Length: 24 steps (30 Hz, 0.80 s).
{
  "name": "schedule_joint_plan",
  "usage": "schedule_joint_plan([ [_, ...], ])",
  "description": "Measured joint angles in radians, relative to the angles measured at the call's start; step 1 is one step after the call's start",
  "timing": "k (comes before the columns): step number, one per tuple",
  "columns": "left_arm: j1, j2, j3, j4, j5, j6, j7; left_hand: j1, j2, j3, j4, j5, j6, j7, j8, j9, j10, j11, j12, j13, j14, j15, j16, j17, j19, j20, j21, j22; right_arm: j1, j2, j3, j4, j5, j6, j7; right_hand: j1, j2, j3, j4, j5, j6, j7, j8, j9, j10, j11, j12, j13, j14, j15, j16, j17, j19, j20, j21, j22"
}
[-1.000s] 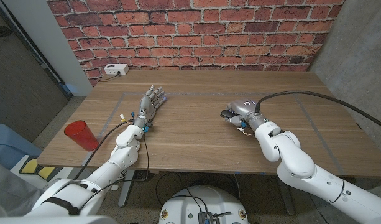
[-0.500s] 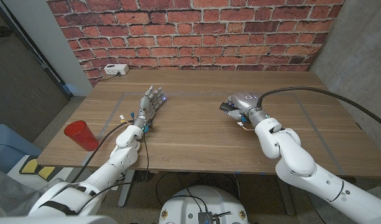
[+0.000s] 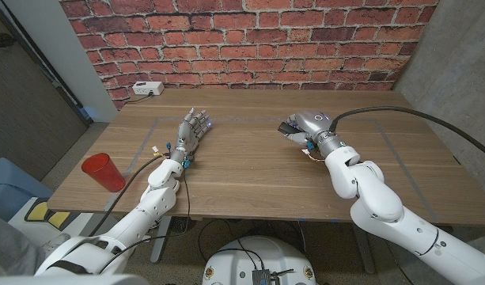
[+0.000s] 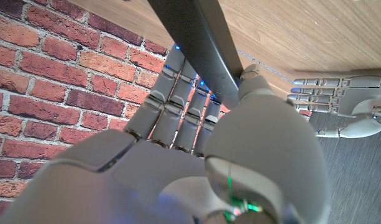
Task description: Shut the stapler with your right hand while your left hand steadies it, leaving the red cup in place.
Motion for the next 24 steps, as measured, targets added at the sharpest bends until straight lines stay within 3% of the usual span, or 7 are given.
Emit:
schedule_joint_plan([
  [9, 0.008, 0.002, 0.000, -0.017, 0.000, -0.011, 0.006, 0.000, 0.000, 0.000, 0.000, 0.000, 0.000, 0.000, 0.000, 0.000, 0.000, 0.000, 0.000, 0.000, 0.000, 0.000, 0.000, 0.000, 0.004, -0.004, 0.000, 0.000, -0.022, 0.002, 0.039, -0.011, 0.052, 0.014, -0.047, 0.000, 0.000, 0.000, 0.000, 0.000, 0.000, 0.000, 0.000, 0.004, 0.000, 0.000, 0.000, 0.000, 0.000, 0.000, -0.004, 0.005, -0.006, 0.004, 0.015, 0.000],
  [24, 0.009, -0.005, 0.010, -0.028, 0.016, -0.016, 0.025, 0.000, 0.000, 0.000, 0.000, 0.000, 0.000, 0.000, 0.000, 0.000, 0.000, 0.000, 0.000, 0.000, 0.000, 0.000, 0.000, 0.000, 0.004, -0.004, 0.000, 0.000, -0.084, 0.002, 0.127, -0.011, 0.239, 0.104, -0.235, 0.000, 0.000, 0.000, 0.000, -0.001, 0.007, 0.007, -0.013, 0.004, 0.000, 0.000, 0.008, 0.000, 0.002, 0.002, -0.011, 0.032, -0.014, 0.007, 0.038, 0.000],
])
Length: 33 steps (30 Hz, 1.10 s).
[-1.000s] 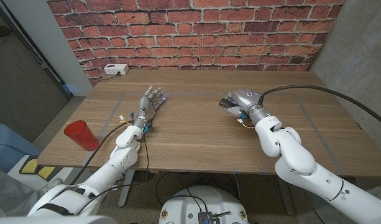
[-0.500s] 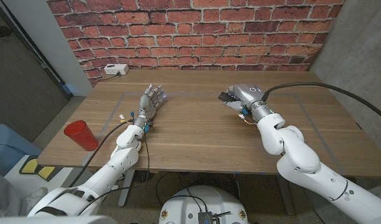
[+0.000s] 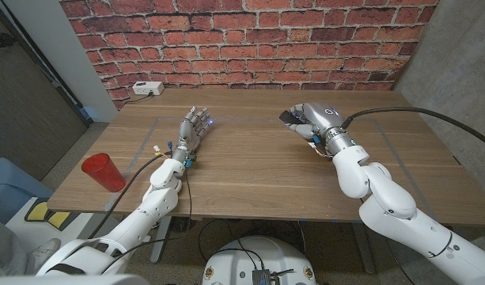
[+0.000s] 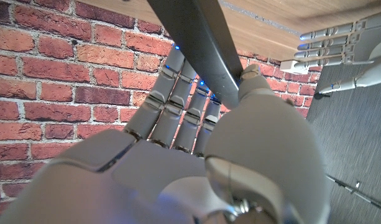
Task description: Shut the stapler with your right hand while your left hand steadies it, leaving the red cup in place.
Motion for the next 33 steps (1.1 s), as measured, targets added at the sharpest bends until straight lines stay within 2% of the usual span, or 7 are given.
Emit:
schedule_joint_plan([
  [8, -0.005, -0.006, 0.008, -0.002, 0.009, -0.001, 0.009, 0.000, 0.000, 0.000, 0.000, 0.000, 0.000, 0.000, 0.000, 0.000, 0.005, -0.005, 0.000, 0.000, 0.000, 0.000, 0.000, 0.000, 0.000, 0.000, 0.000, 0.000, -0.042, 0.005, 0.063, 0.014, 0.123, 0.096, -0.126, 0.000, 0.000, 0.000, 0.000, -0.002, 0.002, 0.002, -0.003, 0.006, 0.004, 0.004, 0.000, 0.000, 0.005, -0.005, -0.008, 0.008, -0.001, -0.002, 0.015, 0.000],
  [15, -0.007, -0.009, 0.014, -0.005, 0.014, 0.000, 0.017, 0.000, 0.000, 0.000, 0.000, 0.000, 0.007, -0.004, 0.000, 0.000, 0.005, -0.005, 0.000, 0.000, 0.000, 0.000, 0.000, 0.000, 0.000, 0.000, 0.000, 0.000, -0.062, 0.011, 0.094, 0.027, 0.189, 0.165, -0.197, 0.000, 0.000, 0.000, 0.000, 0.001, 0.005, 0.005, -0.006, 0.005, 0.004, 0.004, 0.000, 0.000, 0.007, -0.004, -0.008, 0.014, -0.005, 0.002, 0.023, 0.000],
  [33, 0.017, 0.001, 0.018, -0.055, 0.022, 0.005, 0.038, 0.000, 0.000, 0.000, 0.000, 0.000, 0.011, 0.000, 0.000, 0.000, 0.005, -0.005, 0.000, 0.000, 0.000, 0.000, 0.000, 0.000, 0.000, 0.000, 0.000, 0.000, -0.088, 0.068, 0.136, 0.067, 0.315, 0.332, -0.346, 0.000, 0.000, 0.000, 0.000, 0.001, 0.011, 0.011, -0.012, 0.004, 0.009, 0.009, -0.004, 0.001, 0.011, -0.007, -0.015, 0.023, -0.013, 0.002, 0.048, 0.000],
])
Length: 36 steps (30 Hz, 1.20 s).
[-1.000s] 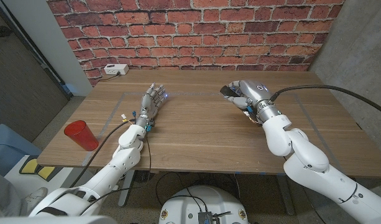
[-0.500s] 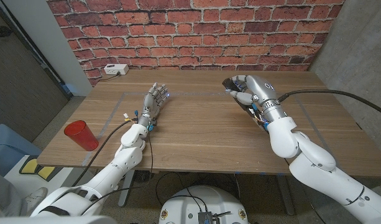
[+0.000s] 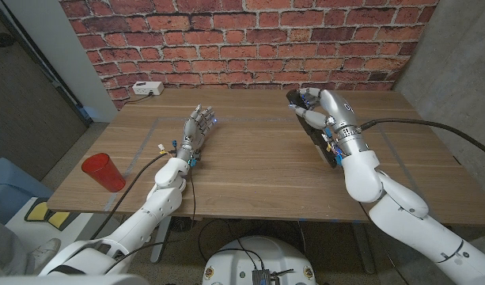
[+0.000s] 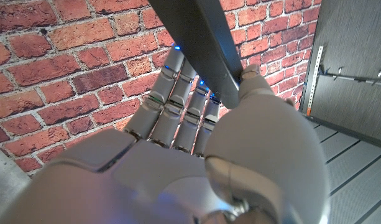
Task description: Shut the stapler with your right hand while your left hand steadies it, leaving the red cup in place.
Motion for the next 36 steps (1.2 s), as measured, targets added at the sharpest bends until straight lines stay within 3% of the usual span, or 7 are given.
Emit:
schedule_joint_plan([
  [36, 0.031, 0.009, 0.001, -0.073, 0.005, -0.012, 0.021, 0.000, 0.000, 0.000, 0.000, 0.000, 0.000, 0.000, 0.000, 0.000, 0.004, 0.004, 0.000, 0.002, 0.004, 0.004, 0.000, 0.000, 0.000, 0.000, 0.000, 0.000, 0.040, 0.167, -0.002, 0.161, 0.191, 0.302, -0.126, 0.000, 0.000, 0.000, 0.000, -0.007, 0.014, 0.014, -0.015, 0.000, 0.007, 0.007, 0.000, -0.001, 0.009, 0.002, -0.015, 0.022, -0.014, 0.008, 0.043, -0.003],
])
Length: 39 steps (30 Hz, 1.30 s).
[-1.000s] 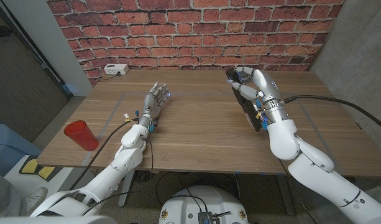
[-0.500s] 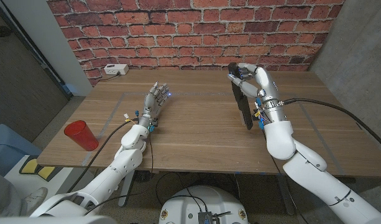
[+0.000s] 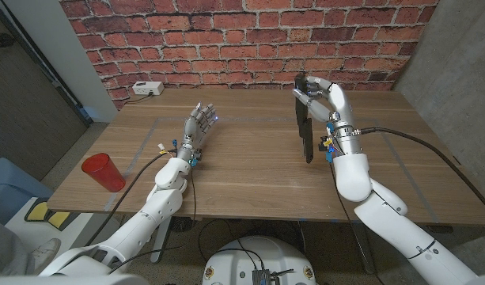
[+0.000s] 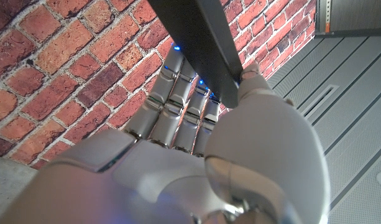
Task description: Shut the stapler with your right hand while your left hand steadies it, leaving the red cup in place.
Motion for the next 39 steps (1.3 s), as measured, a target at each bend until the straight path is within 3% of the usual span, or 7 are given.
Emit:
schedule_joint_plan([
  [18, 0.012, -0.002, 0.001, -0.043, -0.012, 0.021, 0.021, 0.000, 0.000, 0.000, 0.000, 0.000, 0.000, 0.000, 0.000, 0.000, 0.000, 0.000, 0.000, 0.000, 0.000, 0.000, 0.000, 0.000, 0.000, 0.000, 0.000, 0.000, 0.017, 0.083, 0.000, 0.086, 0.104, 0.130, -0.015, 0.000, 0.000, 0.000, 0.000, 0.007, 0.011, 0.011, -0.008, -0.005, 0.016, 0.016, 0.003, -0.014, 0.010, 0.004, -0.005, 0.015, -0.004, -0.004, 0.025, 0.000],
  [35, 0.031, 0.017, 0.004, -0.128, 0.008, 0.076, 0.084, 0.000, 0.000, 0.000, 0.000, 0.000, -0.004, 0.004, 0.000, 0.000, 0.000, 0.000, 0.000, 0.000, 0.000, 0.000, 0.000, 0.000, -0.004, -0.004, 0.000, 0.000, 0.063, 0.154, 0.000, 0.207, 0.231, 0.265, 0.029, 0.000, 0.000, 0.000, 0.000, 0.007, 0.011, 0.011, -0.012, -0.004, 0.016, 0.016, 0.002, -0.014, 0.010, 0.004, -0.009, 0.021, -0.014, 0.000, 0.045, -0.005],
  [39, 0.031, 0.021, 0.011, -0.146, 0.014, 0.086, 0.094, 0.000, 0.000, 0.000, 0.000, 0.000, 0.002, 0.010, 0.000, 0.000, -0.018, 0.012, -0.006, 0.000, -0.017, -0.002, -0.008, 0.000, -0.004, -0.004, 0.000, 0.000, 0.071, 0.167, 0.003, 0.231, 0.280, 0.309, 0.050, 0.000, 0.000, 0.000, 0.000, 0.007, 0.011, 0.011, -0.016, -0.004, 0.016, 0.016, 0.002, -0.014, 0.010, 0.004, -0.009, 0.024, -0.014, 0.000, 0.049, -0.005],
])
